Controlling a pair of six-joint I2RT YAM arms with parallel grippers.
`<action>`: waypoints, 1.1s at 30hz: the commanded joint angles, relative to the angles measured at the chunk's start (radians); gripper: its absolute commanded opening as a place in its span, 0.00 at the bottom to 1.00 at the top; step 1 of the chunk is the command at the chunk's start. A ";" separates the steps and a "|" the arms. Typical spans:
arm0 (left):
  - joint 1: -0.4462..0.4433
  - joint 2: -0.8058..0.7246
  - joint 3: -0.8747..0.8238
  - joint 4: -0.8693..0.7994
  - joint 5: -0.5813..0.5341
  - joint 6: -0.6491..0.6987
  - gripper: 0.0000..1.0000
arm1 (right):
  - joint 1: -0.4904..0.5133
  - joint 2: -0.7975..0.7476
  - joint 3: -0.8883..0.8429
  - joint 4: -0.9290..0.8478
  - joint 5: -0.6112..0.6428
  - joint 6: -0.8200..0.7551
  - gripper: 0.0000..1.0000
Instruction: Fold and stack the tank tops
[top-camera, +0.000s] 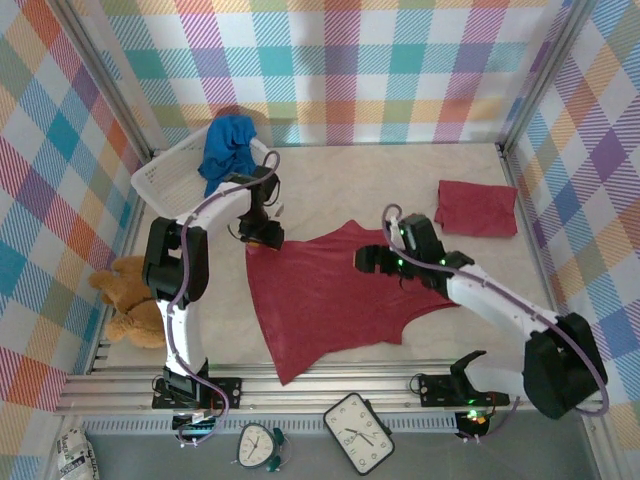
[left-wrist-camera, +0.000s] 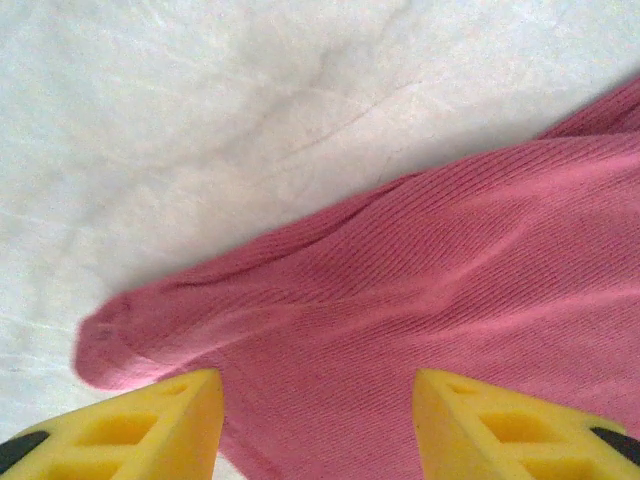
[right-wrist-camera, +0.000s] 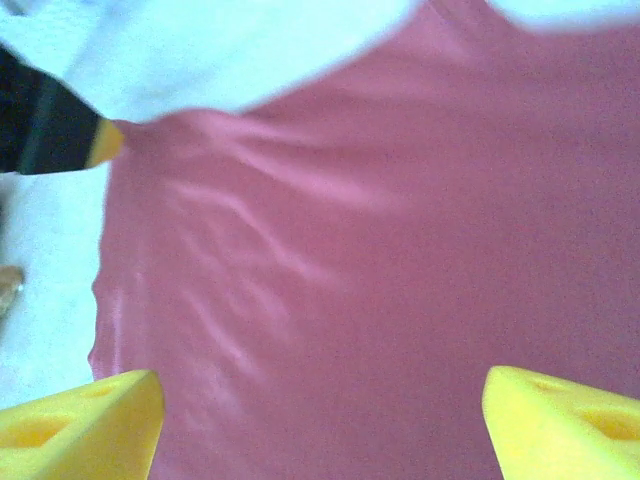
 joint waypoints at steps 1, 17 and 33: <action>0.012 -0.045 0.025 -0.084 -0.042 0.166 0.52 | -0.072 0.107 0.093 0.058 -0.133 -0.404 0.82; 0.109 0.067 0.119 -0.101 -0.021 0.369 0.50 | -0.170 0.775 0.782 -0.401 -0.391 -1.004 0.75; 0.154 0.155 0.130 -0.094 0.011 0.367 0.41 | -0.147 1.084 1.134 -0.606 -0.273 -1.179 0.68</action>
